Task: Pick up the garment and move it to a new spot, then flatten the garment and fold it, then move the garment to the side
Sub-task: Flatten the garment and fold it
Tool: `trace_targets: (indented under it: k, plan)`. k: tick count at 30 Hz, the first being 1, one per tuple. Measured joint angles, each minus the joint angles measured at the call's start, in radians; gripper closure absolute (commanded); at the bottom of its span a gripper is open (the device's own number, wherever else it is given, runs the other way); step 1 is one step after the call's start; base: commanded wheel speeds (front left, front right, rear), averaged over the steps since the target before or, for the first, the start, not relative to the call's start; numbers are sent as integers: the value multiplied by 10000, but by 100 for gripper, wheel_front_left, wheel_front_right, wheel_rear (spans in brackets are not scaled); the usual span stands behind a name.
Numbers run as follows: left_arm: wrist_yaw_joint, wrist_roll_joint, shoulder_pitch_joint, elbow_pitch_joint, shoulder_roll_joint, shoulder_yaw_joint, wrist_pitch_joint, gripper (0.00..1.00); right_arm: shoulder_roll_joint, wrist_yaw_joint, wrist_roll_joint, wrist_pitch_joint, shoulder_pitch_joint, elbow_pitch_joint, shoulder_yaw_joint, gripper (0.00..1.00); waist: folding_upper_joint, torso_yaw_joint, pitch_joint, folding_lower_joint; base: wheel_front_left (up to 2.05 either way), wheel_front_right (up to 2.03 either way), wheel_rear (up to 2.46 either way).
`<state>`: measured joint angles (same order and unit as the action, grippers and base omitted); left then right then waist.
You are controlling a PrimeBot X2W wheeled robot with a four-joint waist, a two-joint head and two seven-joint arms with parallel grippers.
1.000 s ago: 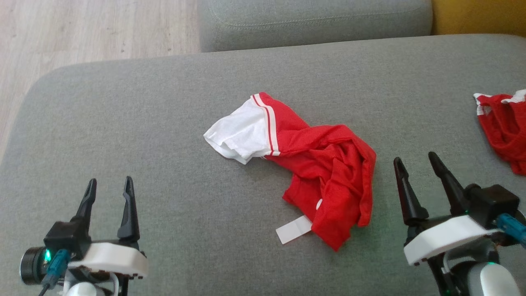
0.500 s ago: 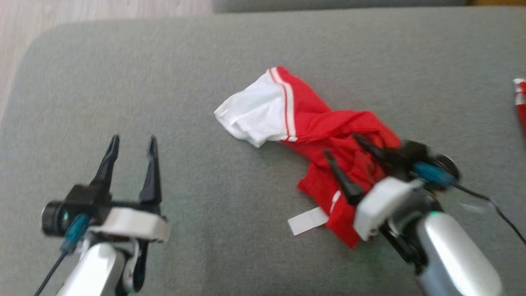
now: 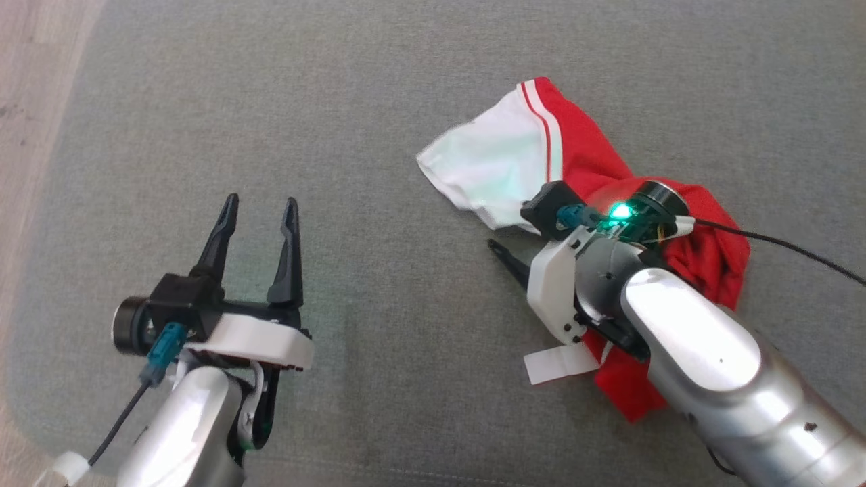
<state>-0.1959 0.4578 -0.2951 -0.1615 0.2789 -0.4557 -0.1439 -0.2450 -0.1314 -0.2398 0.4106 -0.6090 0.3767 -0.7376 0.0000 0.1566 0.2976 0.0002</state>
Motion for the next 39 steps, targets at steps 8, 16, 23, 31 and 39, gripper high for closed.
trace_targets:
  k: [8,16,23,31,39]
  plan:
    - [36,4,-105,-489,-123,-52,-171,0,566,0,180,-585,-400,1156,456,100,0,23,-73,-1,0,0,0]
    - [27,58,-104,-577,-58,-50,-169,0,1051,0,-117,-2088,-272,178,2677,100,0,-482,-225,-2,0,0,0]
    - [8,92,-70,-474,161,-12,-151,0,1342,0,-36,-2871,1568,-780,6324,100,0,-1016,-359,-2,0,0,0]
    - [-109,92,-64,-222,282,-15,-29,0,1762,0,148,-3104,3469,-192,8470,18,0,-1442,-312,-2,0,0,0]
    - [-173,109,10,-105,410,-13,33,0,1896,0,123,-4585,3584,-890,8500,0,0,-1590,-421,-1,0,0,0]
